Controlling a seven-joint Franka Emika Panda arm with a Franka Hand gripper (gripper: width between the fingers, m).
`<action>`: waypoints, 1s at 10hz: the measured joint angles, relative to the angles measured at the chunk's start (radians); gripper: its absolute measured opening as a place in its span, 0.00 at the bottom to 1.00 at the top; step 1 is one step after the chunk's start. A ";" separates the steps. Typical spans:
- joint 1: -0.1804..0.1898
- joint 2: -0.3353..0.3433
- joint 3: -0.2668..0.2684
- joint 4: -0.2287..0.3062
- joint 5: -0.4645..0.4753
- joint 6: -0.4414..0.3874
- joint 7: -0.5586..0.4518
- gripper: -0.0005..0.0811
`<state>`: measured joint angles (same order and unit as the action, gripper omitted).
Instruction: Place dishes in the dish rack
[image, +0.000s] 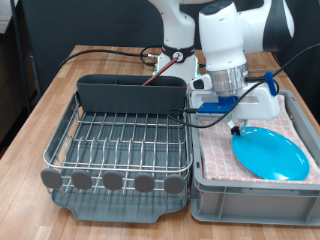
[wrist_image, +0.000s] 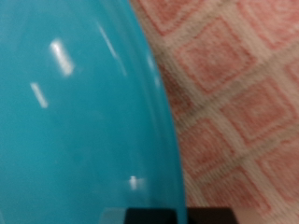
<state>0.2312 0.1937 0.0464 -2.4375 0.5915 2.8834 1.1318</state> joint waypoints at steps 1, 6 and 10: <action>0.020 -0.037 -0.038 -0.008 -0.107 -0.047 0.109 0.04; 0.011 -0.201 -0.109 -0.011 -0.361 -0.290 0.299 0.03; -0.021 -0.312 -0.132 -0.001 -0.511 -0.495 0.382 0.03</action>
<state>0.2105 -0.1188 -0.0855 -2.4386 0.0801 2.3881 1.5142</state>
